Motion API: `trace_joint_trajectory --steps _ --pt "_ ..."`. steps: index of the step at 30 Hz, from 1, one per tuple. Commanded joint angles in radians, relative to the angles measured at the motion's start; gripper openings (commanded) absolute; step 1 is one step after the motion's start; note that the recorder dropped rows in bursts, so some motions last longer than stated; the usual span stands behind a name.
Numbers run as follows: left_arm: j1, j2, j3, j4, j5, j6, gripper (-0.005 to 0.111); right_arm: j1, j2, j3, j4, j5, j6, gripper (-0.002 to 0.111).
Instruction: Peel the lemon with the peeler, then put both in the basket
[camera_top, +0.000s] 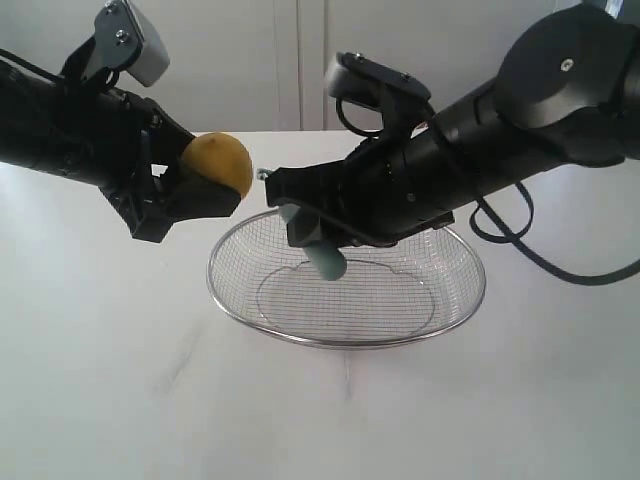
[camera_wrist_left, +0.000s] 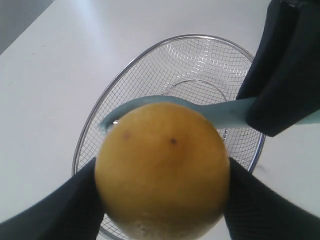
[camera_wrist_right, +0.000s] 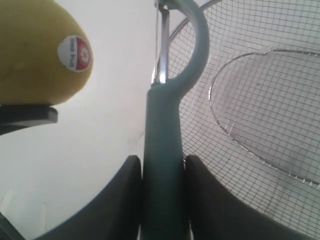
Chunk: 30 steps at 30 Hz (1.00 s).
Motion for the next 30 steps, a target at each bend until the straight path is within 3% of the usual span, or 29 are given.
trace_joint_trajectory --steps 1,30 --pt "-0.001 -0.008 0.007 -0.022 0.009 -0.007 0.000 0.002 -0.002 0.002 0.078 -0.017 -0.060 0.000" --pt "-0.001 -0.008 0.007 -0.022 0.006 -0.007 0.000 0.002 -0.265 0.002 0.099 0.003 -0.073 0.000"
